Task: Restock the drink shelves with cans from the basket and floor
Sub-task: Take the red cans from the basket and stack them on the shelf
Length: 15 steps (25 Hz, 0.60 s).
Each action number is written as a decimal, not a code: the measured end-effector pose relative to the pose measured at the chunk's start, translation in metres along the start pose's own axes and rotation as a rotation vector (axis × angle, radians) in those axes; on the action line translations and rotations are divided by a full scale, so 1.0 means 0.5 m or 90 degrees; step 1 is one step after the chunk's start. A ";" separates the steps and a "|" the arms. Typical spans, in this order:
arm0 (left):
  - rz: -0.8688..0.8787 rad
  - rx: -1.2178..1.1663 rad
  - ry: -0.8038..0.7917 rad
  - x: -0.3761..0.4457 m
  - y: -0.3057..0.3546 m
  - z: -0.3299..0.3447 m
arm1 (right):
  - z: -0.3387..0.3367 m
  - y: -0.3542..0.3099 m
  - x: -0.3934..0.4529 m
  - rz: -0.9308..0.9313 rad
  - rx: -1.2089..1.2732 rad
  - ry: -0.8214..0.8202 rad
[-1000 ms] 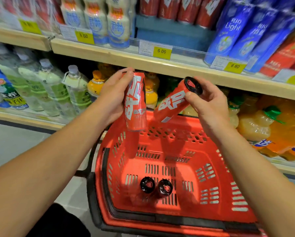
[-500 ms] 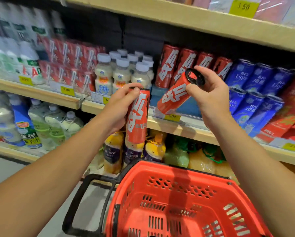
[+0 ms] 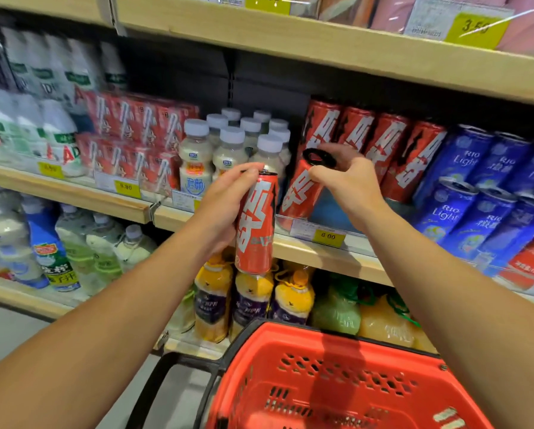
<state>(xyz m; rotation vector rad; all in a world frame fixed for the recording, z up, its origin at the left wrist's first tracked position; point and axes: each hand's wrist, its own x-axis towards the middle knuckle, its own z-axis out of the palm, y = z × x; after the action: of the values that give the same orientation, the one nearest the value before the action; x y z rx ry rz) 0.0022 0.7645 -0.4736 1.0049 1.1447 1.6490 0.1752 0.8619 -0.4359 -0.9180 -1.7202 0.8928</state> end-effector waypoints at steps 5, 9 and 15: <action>-0.002 -0.018 0.014 0.014 -0.016 -0.004 | 0.025 0.020 0.014 0.025 0.021 -0.011; -0.011 -0.032 0.018 0.015 -0.028 -0.006 | 0.043 0.029 0.003 0.022 -0.029 0.026; -0.005 -0.037 0.022 0.012 -0.025 -0.013 | 0.054 0.041 -0.011 -0.032 -0.180 0.102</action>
<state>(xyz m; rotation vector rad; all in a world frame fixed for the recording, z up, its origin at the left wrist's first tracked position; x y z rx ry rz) -0.0031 0.7712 -0.4864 0.9371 1.1152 1.6888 0.1550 0.8619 -0.4635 -1.0947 -1.7475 0.5343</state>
